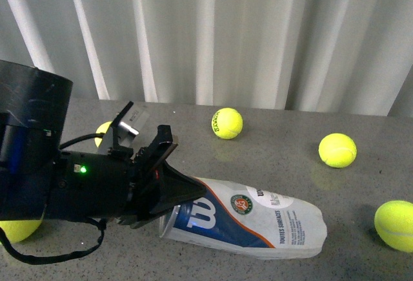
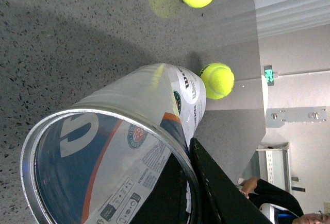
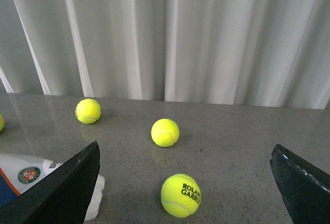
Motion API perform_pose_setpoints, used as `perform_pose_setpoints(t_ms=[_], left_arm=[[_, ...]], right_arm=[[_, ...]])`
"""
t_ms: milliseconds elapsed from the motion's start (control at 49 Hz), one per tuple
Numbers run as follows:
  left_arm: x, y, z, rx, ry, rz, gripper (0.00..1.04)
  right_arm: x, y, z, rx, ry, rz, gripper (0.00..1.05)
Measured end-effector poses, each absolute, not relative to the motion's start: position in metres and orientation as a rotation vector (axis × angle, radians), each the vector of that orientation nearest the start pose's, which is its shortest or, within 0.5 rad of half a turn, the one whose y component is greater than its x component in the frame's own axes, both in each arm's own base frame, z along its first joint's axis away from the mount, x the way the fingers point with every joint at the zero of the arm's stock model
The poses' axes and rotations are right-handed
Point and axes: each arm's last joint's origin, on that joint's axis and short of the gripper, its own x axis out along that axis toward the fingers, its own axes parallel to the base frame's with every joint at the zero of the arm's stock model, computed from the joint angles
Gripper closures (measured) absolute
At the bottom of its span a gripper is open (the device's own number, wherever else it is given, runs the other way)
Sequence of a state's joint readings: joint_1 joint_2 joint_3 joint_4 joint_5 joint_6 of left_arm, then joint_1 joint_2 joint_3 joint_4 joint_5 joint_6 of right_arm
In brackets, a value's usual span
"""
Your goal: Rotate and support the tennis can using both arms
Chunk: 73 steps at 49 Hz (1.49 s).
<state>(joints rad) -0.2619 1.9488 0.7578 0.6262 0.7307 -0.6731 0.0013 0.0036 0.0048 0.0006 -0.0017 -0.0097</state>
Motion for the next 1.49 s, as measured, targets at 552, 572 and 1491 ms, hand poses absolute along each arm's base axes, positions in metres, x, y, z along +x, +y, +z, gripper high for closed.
perform_pose_setpoints(t_ms=[552,572,1491], left_arm=[[0.304,-0.120,0.228,-0.050,0.713,-0.730,1.01],[0.302,-0.120,0.234,0.004,0.708,-0.720,1.01],[0.294,-0.216,0.239,1.034,0.780,-0.980,1.01]], right_arm=[[0.098,0.000,0.165,-0.010,-0.002,0.003,0.07],[0.098,0.000,0.165,-0.010,-0.002,0.003,0.07],[0.098,0.000,0.165,-0.010,-0.002,0.003,0.07]])
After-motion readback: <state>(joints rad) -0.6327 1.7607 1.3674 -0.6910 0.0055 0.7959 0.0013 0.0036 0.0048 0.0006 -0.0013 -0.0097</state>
